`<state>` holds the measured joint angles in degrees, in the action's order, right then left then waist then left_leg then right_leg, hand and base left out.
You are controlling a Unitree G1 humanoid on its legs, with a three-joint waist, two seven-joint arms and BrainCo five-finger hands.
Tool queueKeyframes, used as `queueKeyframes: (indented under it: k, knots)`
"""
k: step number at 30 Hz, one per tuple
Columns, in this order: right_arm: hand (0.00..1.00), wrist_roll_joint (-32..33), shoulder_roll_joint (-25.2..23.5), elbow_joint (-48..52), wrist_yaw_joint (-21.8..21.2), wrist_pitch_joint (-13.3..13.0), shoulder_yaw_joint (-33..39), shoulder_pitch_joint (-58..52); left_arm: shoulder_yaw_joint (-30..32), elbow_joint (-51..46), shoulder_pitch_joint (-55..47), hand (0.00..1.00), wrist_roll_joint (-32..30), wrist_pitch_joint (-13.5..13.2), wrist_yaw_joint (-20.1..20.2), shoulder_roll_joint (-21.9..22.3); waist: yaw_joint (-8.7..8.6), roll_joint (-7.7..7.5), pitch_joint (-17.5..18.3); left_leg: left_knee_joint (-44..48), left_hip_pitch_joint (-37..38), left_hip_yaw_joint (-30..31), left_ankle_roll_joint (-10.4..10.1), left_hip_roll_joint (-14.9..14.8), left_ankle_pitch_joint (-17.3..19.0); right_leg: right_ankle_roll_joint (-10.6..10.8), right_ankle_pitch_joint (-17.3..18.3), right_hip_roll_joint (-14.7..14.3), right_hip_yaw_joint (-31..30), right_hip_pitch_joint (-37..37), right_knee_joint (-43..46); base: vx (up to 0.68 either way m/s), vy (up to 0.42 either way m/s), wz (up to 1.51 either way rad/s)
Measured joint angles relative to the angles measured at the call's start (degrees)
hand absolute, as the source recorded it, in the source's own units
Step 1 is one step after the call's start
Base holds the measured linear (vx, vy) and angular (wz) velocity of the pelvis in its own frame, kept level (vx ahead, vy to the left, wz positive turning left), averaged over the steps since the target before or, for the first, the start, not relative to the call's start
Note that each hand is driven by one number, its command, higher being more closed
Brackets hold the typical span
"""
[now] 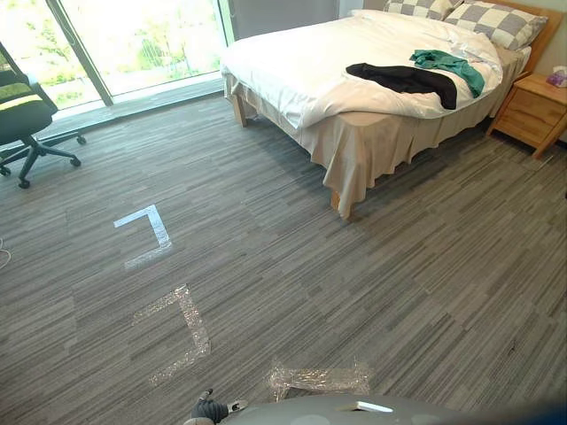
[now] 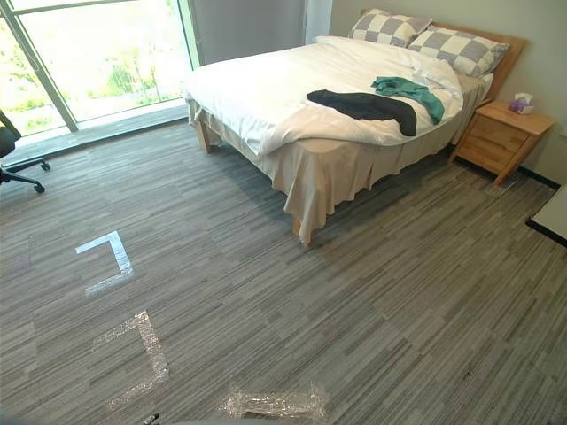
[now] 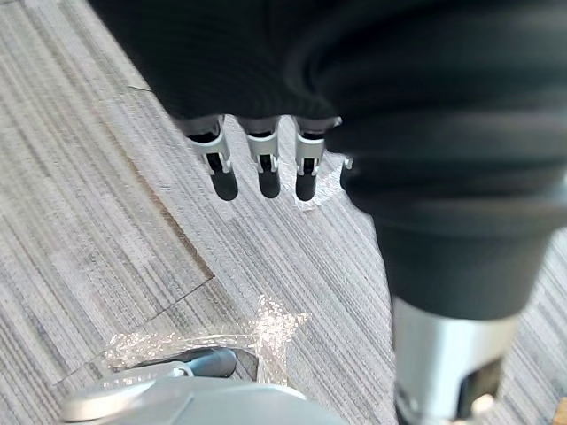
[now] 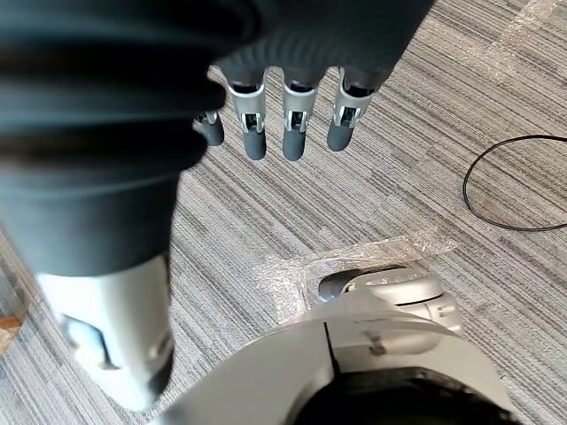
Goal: Tidy the bed and pick cloth on bed and put in laundry
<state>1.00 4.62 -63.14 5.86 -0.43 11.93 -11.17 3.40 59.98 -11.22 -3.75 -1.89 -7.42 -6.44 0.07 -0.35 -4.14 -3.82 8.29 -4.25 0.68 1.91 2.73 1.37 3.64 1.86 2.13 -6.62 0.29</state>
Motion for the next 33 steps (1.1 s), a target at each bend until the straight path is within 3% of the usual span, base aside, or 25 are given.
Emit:
queueKeyframes:
  k: [17, 33]
  knots:
    - [0.00, 0.0, -0.4, -0.8, 0.1, 0.0, 1.1, 2.0, -0.7, 0.0, 0.9, 0.00, -1.4, -0.3, 0.1, -0.4, -0.45, -0.02, -1.9, -1.7, 3.2, -1.7, -0.4, -0.7, 0.2, 0.6, 0.3, -0.7, 0.2, -2.6, -2.2, 0.01, -0.038, -0.02]
    - [0.00, 0.6, -0.6, -0.3, 1.1, -0.1, 1.6, 2.0, -1.1, 0.0, 1.2, 0.00, -1.3, -0.8, -0.2, -0.6, -0.56, -0.02, -2.3, -1.7, 3.2, -4.7, -0.7, -2.2, 0.4, -0.6, -0.5, -2.4, -2.2, -1.7, -2.3, -0.03, -0.060, -0.09]
